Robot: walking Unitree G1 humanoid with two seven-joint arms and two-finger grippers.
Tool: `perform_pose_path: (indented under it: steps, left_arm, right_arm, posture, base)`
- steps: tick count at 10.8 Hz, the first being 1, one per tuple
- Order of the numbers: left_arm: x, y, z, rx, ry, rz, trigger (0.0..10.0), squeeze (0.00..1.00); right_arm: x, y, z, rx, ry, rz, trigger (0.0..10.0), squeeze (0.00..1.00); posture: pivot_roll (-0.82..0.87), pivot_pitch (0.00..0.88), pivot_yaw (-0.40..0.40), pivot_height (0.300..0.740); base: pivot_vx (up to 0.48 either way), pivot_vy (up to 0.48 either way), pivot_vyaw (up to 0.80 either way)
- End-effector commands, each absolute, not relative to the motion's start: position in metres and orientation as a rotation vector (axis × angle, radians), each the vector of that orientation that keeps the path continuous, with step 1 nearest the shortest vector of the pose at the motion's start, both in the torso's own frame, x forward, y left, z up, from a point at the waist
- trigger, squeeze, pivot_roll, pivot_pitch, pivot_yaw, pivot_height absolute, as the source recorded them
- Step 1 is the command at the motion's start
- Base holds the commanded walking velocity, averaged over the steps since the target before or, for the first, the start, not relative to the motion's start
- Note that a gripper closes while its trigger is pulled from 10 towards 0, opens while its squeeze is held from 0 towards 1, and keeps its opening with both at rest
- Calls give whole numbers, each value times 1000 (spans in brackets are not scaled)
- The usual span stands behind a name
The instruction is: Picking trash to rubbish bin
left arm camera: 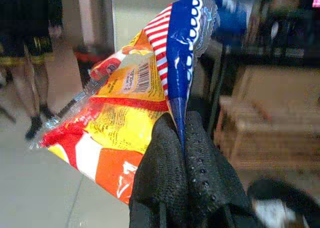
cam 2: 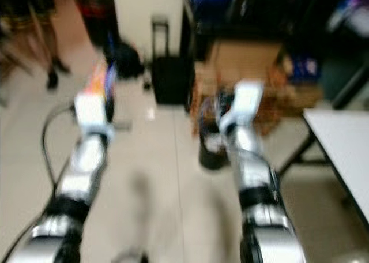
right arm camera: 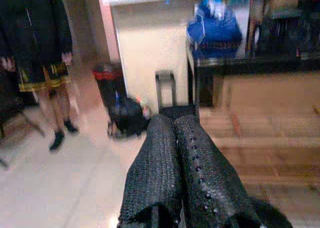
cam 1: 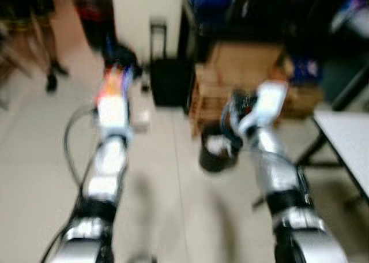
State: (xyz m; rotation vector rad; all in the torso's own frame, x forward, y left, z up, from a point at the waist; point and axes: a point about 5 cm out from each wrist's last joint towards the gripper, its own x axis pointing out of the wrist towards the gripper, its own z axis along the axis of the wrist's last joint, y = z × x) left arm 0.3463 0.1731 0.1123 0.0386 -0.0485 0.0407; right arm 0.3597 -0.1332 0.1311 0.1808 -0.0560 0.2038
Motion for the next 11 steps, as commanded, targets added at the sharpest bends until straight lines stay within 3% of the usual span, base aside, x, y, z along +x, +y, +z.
perform_pose_path:
  steps: [1, 5, 6, 9, 11]
  left_arm:
    - [343, 169, 96, 41, 21, 11, 10000, 0]
    - [295, 184, 4, 125, 437, -11, 10000, 0]
    - [272, 190, -20, 97, 563, 35, 10000, 0]
    - [228, 193, -56, 113, 769, 67, 10000, 0]
    - [209, 192, -69, 117, 844, 74, 10000, 0]
  right_arm:
    - [356, -144, 111, 147, 32, 173, 10000, 0]
    - [297, -170, 1, 25, 518, 110, 10000, 0]
    - [269, -178, -28, 5, 660, 77, 10000, 0]
    - [222, -180, -63, -53, 845, 103, 10000, 0]
    - [209, -178, -71, -22, 880, 97, 10000, 0]
  posture:
    - [30, 39, -84, 740]
    - [28, 40, -92, 740]
    - [30, 41, -97, 740]
    - [30, 40, -101, 740]
    - [24, 41, -98, 740]
  base:
    - [0, 0, 0]
    - [0, 0, 0]
    - [0, 0, 0]
    - [219, 0, 0]
    - [341, 0, 0]
